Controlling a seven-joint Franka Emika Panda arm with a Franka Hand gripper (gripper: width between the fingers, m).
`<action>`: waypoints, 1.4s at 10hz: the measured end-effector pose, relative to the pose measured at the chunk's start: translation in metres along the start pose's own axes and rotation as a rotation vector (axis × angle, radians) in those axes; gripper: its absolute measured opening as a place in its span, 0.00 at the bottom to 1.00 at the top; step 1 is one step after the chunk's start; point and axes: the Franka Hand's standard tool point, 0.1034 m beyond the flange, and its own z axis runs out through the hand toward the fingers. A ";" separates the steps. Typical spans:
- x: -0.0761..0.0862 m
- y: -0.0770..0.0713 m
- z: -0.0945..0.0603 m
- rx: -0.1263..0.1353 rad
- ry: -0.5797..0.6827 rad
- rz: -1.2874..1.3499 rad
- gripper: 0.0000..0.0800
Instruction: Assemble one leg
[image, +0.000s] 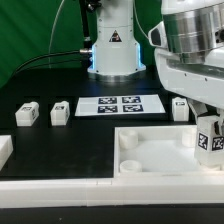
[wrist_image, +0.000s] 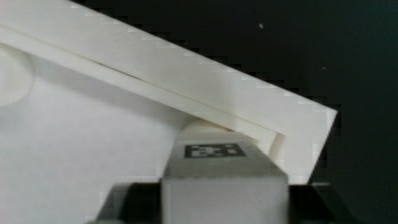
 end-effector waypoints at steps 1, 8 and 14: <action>0.000 0.000 0.000 0.000 -0.001 -0.040 0.54; 0.000 0.000 0.003 -0.042 0.029 -0.822 0.81; 0.010 -0.002 -0.002 -0.088 0.046 -1.410 0.81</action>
Offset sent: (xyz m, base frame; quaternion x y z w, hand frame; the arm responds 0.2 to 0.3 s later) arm 0.0027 0.0027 -0.0028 -0.0228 0.0241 -0.3365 0.9411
